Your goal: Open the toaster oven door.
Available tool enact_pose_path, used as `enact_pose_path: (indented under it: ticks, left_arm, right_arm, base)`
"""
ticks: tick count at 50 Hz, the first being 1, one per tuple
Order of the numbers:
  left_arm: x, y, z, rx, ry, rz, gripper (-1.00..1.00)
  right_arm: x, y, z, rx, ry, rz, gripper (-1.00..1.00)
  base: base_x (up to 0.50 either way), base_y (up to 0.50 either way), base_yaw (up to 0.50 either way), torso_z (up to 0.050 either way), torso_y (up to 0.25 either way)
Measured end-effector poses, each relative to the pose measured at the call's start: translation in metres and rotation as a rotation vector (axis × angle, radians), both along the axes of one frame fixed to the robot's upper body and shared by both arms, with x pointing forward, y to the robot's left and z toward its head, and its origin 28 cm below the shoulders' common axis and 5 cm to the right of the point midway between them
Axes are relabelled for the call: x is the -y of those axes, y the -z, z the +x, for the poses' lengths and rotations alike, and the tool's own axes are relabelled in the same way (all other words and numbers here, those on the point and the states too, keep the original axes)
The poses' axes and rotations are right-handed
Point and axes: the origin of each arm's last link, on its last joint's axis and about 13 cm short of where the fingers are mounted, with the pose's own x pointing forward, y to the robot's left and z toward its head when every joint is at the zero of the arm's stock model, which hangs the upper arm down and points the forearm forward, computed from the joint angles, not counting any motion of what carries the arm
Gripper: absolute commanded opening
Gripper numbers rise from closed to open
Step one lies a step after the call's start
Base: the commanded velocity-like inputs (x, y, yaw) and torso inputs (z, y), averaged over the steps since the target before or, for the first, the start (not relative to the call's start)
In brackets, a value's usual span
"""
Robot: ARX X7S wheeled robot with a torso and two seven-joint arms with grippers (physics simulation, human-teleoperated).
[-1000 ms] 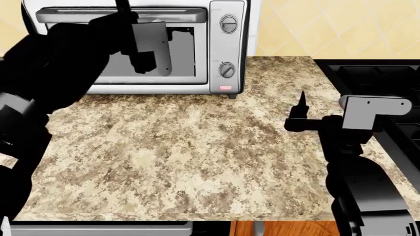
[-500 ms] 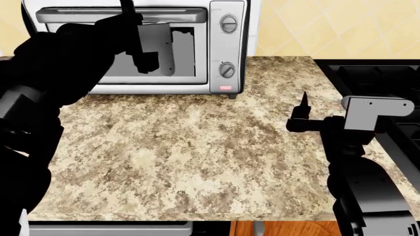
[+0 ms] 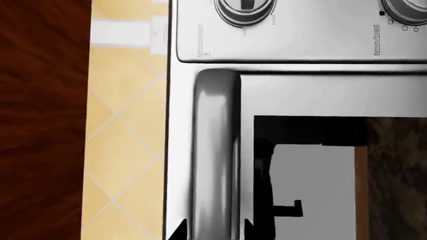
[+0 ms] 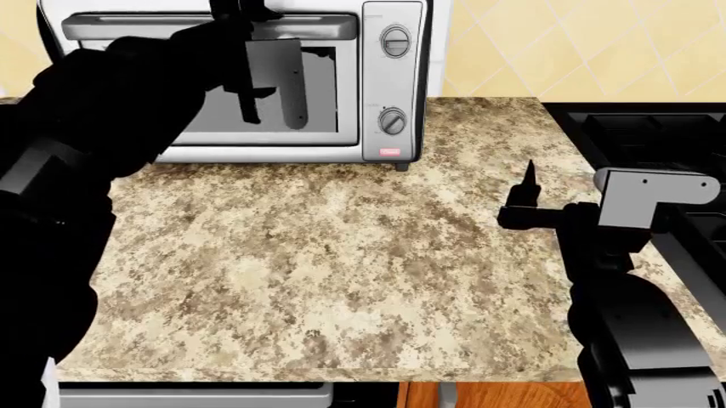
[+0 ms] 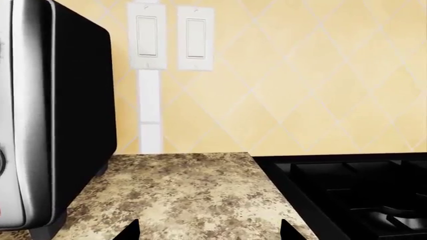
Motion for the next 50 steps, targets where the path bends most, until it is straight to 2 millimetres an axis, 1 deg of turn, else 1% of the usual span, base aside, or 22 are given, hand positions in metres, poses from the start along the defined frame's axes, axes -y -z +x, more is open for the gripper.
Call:
enact_pose_path:
  ticks: [20,50]
  left_arm:
    - [-0.004,-0.001,-0.003,0.001,0.023,0.000,-1.00]
    - [-0.014,0.003,-0.044,-0.019,0.087,0.038,-1.00]
  right_arm:
    - [0.000,-0.001,-0.001,0.007,0.001,0.006,1.00]
    - [-0.002,-0.008,-0.003,0.024,-0.007,0.009,1.00]
  base:
    - [0.00,0.00,0.00,0.000,0.000]
    - [0.00,0.00,0.00,0.000,0.000]
